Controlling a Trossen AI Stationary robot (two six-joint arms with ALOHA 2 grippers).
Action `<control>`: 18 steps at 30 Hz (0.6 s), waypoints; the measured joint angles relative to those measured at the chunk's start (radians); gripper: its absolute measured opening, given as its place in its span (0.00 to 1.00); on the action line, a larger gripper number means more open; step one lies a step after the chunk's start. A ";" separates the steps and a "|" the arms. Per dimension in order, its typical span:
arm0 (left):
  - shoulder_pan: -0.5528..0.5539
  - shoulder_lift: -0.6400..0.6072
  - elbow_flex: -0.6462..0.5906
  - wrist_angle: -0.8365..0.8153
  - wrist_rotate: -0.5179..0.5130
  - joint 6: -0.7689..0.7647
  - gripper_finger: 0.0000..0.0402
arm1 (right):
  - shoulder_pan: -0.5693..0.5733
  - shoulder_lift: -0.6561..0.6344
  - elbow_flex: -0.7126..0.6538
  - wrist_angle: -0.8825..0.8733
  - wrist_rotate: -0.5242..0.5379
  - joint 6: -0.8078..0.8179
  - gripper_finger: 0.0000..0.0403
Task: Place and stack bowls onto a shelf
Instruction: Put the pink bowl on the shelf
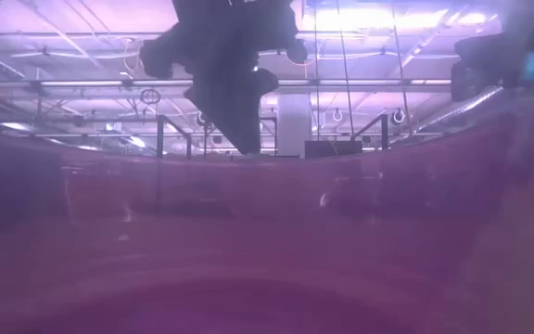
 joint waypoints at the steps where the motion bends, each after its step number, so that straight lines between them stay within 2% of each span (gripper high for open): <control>1: 0.000 0.002 0.000 -0.004 0.000 0.000 0.25 | 0.000 0.000 0.000 0.001 0.000 0.000 0.00; 14: 0.005 0.060 0.000 0.027 -0.001 0.007 0.25 | 0.000 0.001 0.000 0.000 0.000 0.000 0.00; 18: 0.012 0.087 0.000 0.045 -0.003 -0.047 0.25 | 0.000 0.001 0.000 0.000 0.000 0.000 0.00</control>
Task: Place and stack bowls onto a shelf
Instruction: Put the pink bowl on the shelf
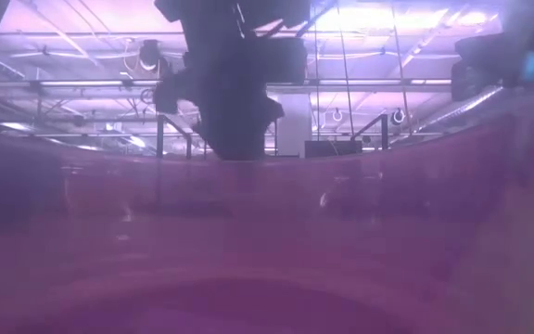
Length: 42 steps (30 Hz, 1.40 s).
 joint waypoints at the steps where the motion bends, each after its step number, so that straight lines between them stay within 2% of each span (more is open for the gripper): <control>1: 0.003 0.005 0.000 0.001 -0.001 -0.004 0.25 | 0.000 0.000 0.000 0.000 0.000 0.000 0.00; 7: 0.021 0.011 0.000 0.013 -0.005 -0.030 0.22 | 0.000 0.000 0.000 0.001 0.000 0.000 0.00; 13: 0.043 0.010 0.000 0.015 0.050 -0.086 0.03 | 0.000 0.000 0.000 0.001 0.000 0.000 0.00; 20: 0.052 -0.011 0.001 0.012 0.068 -0.139 0.02 | 0.000 0.000 0.000 0.001 0.000 0.000 0.00; 26: 0.068 -0.109 0.005 -0.004 0.072 -0.183 0.01 | 0.000 0.000 0.000 0.001 0.000 0.000 0.00; 31: 0.089 -0.214 0.009 -0.030 -0.031 -0.186 0.01 | 0.000 -0.001 0.000 0.001 0.000 0.000 0.00; 35: 0.149 -0.267 0.009 -0.083 -0.107 -0.203 0.01 | 0.000 -0.001 0.000 0.002 0.000 0.000 0.00; 42: 0.303 -0.277 0.009 -0.105 -0.120 -0.193 0.01 | 0.000 -0.001 0.000 0.004 0.000 0.000 0.00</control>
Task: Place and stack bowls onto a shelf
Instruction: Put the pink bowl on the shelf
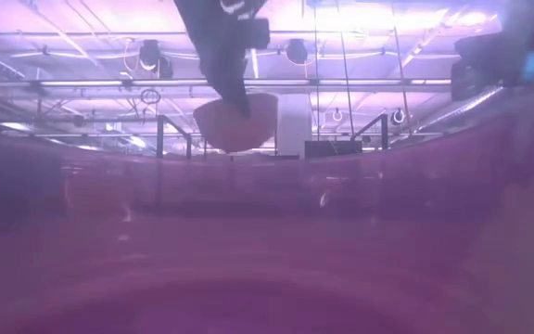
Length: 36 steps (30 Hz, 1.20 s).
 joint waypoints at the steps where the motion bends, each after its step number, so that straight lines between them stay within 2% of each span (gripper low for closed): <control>1: 0.025 0.000 0.000 0.000 0.000 0.000 0.01 | 0.000 0.000 0.000 0.000 0.000 0.000 0.00; 8: 0.171 0.006 -0.001 -0.048 0.042 -0.022 0.01 | 0.000 0.000 0.000 0.000 0.000 0.000 0.00; 12: 0.218 0.033 -0.020 -0.061 0.075 -0.024 0.01 | 0.000 0.000 0.000 0.000 0.000 0.000 0.00; 26: 0.238 0.131 -0.019 -0.039 0.082 0.009 0.01 | 0.000 0.000 0.000 0.000 0.000 0.000 0.00; 36: 0.238 0.140 -0.019 -0.030 0.081 0.027 0.02 | 0.000 0.000 0.000 0.000 0.000 0.000 0.00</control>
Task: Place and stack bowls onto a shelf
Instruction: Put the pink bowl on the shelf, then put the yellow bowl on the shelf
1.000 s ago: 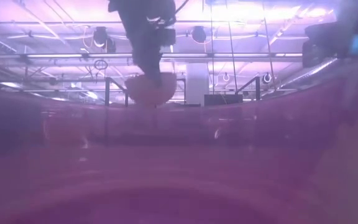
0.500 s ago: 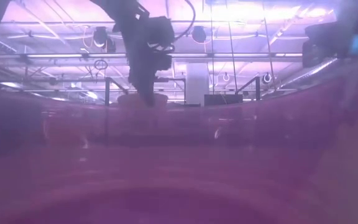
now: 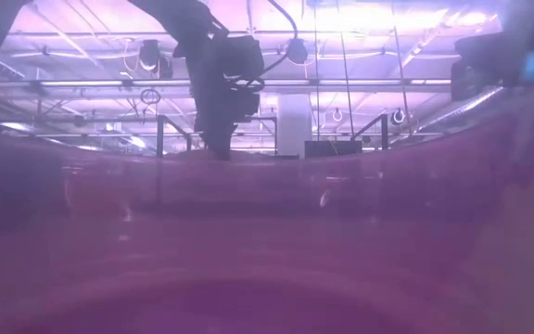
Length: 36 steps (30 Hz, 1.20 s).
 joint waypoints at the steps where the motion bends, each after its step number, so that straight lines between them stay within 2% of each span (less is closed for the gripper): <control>1: 0.000 0.000 0.000 0.000 0.000 -0.007 0.04 | 0.000 0.000 0.000 0.000 0.000 0.000 0.00; 6: 0.000 0.000 0.000 0.000 0.000 -0.043 0.13 | 0.000 0.000 0.000 0.000 0.000 0.000 0.00; 12: 0.000 0.000 0.000 -0.001 0.000 -0.059 0.19 | 0.000 0.000 0.000 0.000 0.000 0.000 0.00; 21: -0.002 -0.010 0.037 -0.048 -0.001 -0.015 0.20 | 0.000 0.000 0.000 0.000 0.000 0.024 0.00; 28: -0.002 -0.010 0.191 -0.154 -0.001 0.007 0.20 | 0.000 0.000 0.000 0.002 0.002 -0.015 0.00; 36: -0.020 -0.010 0.469 -0.430 -0.001 -0.023 0.20 | 0.000 0.000 0.000 0.001 0.003 -0.027 0.00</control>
